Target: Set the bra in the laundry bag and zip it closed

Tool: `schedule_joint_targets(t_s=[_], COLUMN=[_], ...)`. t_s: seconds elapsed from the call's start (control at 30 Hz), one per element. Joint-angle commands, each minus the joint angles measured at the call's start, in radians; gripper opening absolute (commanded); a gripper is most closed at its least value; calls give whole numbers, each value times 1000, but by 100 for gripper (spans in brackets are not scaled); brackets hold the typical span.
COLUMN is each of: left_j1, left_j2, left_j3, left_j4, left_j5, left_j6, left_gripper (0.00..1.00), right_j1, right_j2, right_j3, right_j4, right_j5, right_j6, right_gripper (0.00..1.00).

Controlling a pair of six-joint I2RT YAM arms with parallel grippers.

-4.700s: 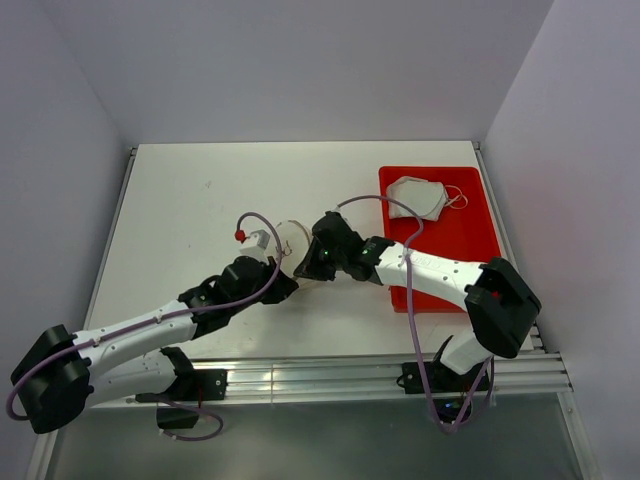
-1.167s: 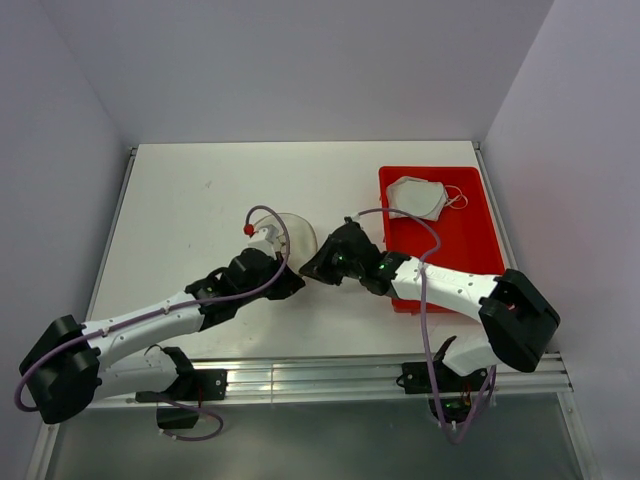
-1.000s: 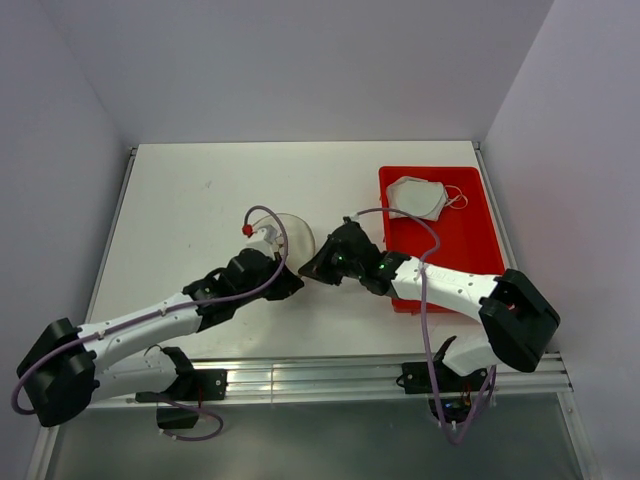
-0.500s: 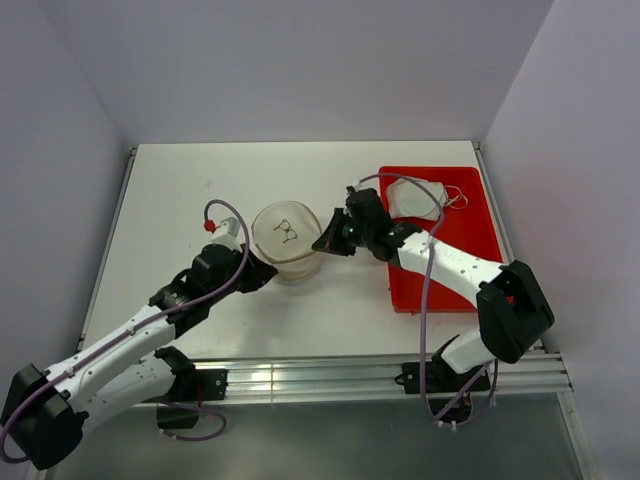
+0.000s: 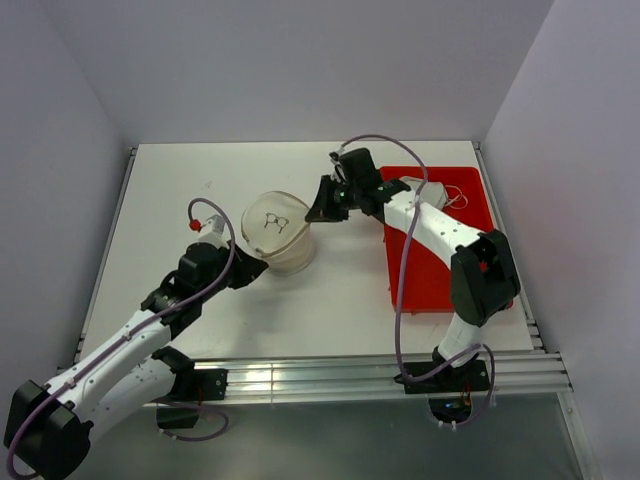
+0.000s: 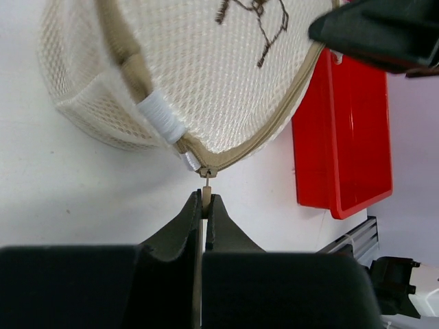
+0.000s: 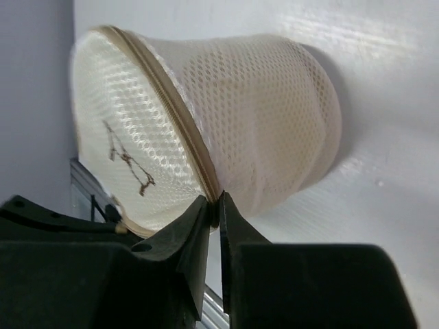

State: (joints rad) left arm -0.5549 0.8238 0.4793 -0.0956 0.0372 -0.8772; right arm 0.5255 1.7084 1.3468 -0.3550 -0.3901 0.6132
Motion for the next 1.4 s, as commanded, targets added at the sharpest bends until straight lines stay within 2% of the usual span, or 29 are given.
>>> schedule_joint_targets(t_s=[0.0, 0.03, 0.13, 0.17, 0.27, 0.47, 0.6, 0.7, 1.03, 1.37], left_j1=[10, 7, -14, -17, -20, -51, -79, -100, -166, -186], left_j2=[4, 21, 43, 46, 72, 139, 176, 207, 252, 262], left_j3=[21, 28, 45, 47, 47, 67, 79, 88, 116, 131], left_j4=[-36, -33, -17, -9, 32, 108, 151, 172, 192, 183], left_j5=[30, 35, 36, 36, 50, 64, 66, 61, 49, 44], left_j6=[26, 27, 29, 29, 23, 15, 15, 11, 11, 20], left_gripper=[0, 0, 0, 0, 0, 0, 0, 0, 0, 0], right_j1=[-44, -27, 5, 13, 36, 134, 188, 223, 254, 255], right_j2=[26, 60, 80, 71, 14, -142, -300, -348, -319, -221], right_j3=[155, 234, 305, 302, 247, 34, -196, -348, -397, -397], right_j4=[-28, -83, -142, -148, -162, -153, 3, 106, 205, 284], right_j5=[105, 121, 164, 181, 233, 269, 234, 250, 323, 297], right_j6=[-75, -84, -96, -81, -26, 111, 258, 359, 477, 516], right_gripper=[19, 21, 31, 38, 43, 43, 44, 44, 46, 45])
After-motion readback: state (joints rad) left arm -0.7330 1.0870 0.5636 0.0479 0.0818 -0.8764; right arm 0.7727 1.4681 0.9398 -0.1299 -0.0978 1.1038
